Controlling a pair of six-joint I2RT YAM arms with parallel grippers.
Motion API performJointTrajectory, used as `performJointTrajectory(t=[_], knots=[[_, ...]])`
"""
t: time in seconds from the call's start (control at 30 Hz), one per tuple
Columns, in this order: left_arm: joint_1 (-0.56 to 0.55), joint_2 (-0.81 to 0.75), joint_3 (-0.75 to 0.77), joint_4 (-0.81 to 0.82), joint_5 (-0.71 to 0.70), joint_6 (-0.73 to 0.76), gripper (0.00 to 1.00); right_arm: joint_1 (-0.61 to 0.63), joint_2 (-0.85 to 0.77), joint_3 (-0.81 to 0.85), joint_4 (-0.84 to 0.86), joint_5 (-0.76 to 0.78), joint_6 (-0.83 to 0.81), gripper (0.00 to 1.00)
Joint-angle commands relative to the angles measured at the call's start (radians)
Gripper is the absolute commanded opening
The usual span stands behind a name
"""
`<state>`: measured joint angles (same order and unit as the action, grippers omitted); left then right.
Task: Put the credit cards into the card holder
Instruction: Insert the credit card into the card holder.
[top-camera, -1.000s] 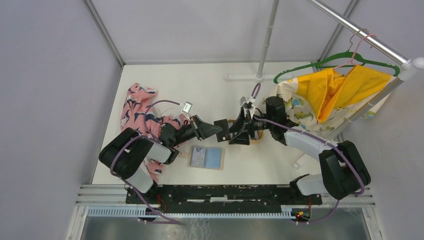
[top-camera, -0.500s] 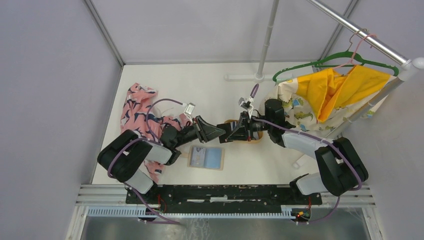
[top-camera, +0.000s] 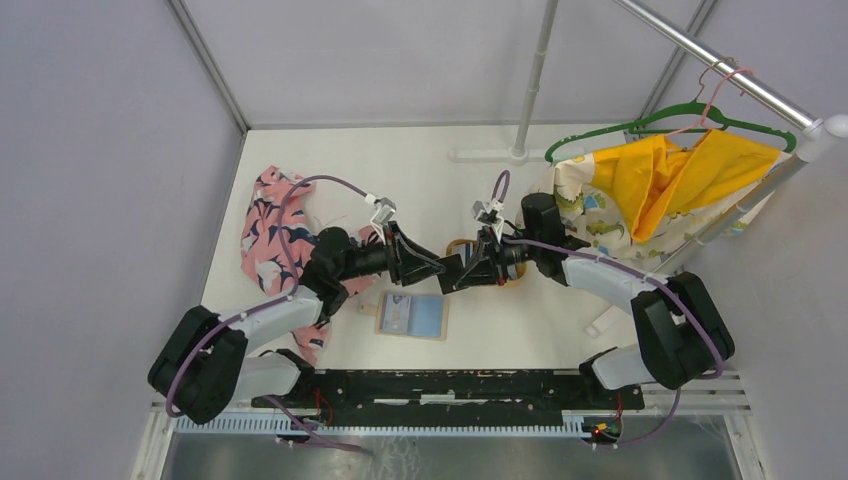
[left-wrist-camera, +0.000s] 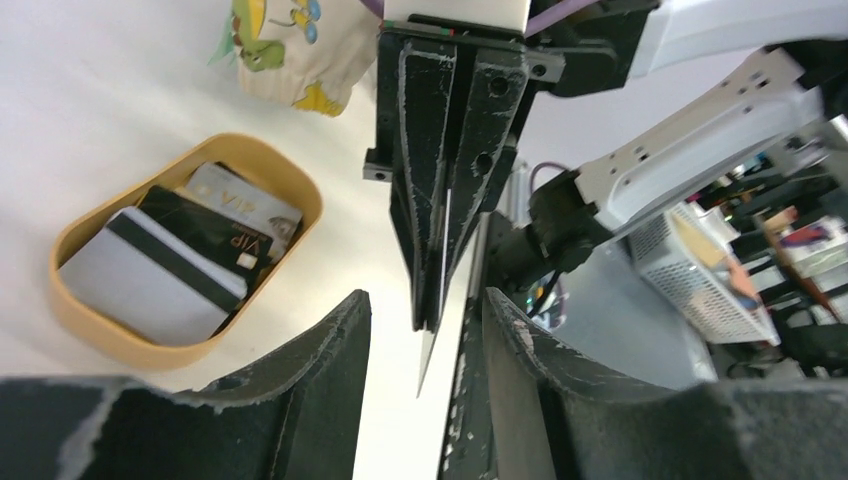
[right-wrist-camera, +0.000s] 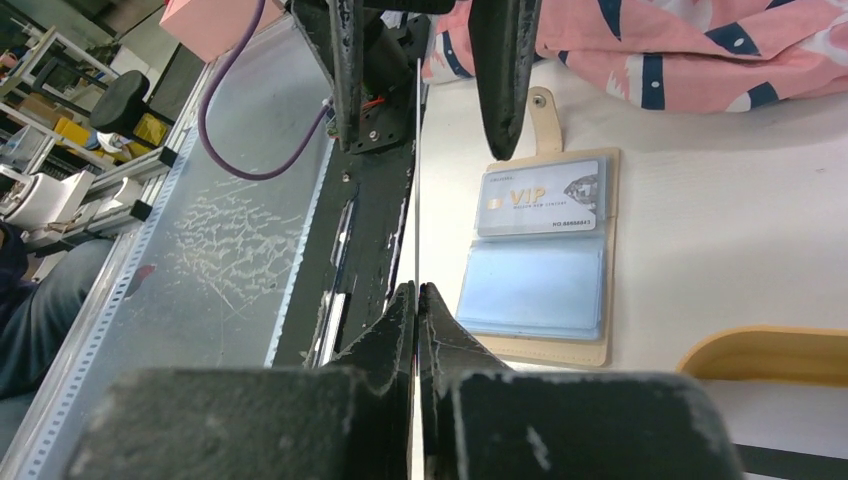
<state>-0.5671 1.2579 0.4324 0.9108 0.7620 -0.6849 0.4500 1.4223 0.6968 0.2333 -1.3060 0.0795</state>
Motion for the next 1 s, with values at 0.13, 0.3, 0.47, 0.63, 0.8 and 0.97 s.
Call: performJointTrajectory(t=[0.13,0.3,0.47,0.63,0.8,0.97], knots=[[0.001,-0.059,0.094,-0.319,0.018,0.218,0.33,0.025,0.018,0.068,-0.137,-0.052,-0.174,0.00],[-0.006,-0.059,0.090,-0.285,0.053,0.197,0.22,0.030,0.021,0.075,-0.164,-0.046,-0.199,0.00],[-0.022,-0.072,0.088,-0.273,0.065,0.185,0.02,0.035,0.026,0.079,-0.171,-0.041,-0.202,0.03],[-0.025,-0.173,0.057,-0.373,-0.112,0.181,0.02,0.030,0.012,0.255,-0.652,0.129,-0.628,0.45],[-0.025,-0.380,0.072,-0.804,-0.535,0.198,0.02,0.040,-0.173,0.234,-0.708,0.414,-0.828,0.59],[-0.026,-0.486,0.089,-1.018,-0.730,0.153,0.02,0.189,-0.338,0.031,-0.602,0.409,-1.074,0.60]])
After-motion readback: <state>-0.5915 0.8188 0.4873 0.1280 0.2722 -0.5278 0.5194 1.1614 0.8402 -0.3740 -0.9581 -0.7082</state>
